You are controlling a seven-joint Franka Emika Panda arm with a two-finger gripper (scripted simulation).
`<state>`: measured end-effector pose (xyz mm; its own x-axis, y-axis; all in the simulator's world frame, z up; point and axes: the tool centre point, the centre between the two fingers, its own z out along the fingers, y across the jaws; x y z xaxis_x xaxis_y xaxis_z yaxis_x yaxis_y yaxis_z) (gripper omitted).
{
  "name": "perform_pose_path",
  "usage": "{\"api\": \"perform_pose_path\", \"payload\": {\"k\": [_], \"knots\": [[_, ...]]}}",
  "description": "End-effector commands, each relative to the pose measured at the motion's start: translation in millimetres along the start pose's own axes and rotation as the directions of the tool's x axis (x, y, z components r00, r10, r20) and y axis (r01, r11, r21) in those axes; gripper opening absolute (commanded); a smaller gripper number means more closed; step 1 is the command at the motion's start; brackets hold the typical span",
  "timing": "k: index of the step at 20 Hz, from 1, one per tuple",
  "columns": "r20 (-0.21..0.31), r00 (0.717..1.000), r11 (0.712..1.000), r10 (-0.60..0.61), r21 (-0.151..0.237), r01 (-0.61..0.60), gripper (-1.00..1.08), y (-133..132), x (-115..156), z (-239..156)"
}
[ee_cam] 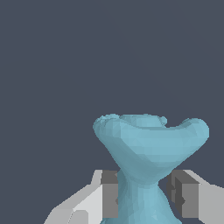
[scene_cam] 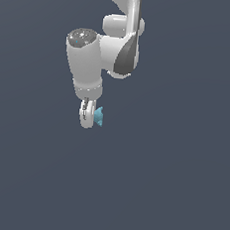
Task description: Pick up the object and move it to a goal position.
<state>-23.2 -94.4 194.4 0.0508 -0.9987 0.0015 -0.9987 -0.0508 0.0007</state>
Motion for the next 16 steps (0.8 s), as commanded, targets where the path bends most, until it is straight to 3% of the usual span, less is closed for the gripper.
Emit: {"api": "perform_pose_path", "payload": {"k": [1, 16], "knots": [[-0.001, 1.0, 1.0, 0.001, 0.0, -0.001, -1.0, -3, 0, -29], [-0.001, 1.0, 1.0, 0.0, 0.0, 0.0, -1.0, -24, -3, -185]]}}
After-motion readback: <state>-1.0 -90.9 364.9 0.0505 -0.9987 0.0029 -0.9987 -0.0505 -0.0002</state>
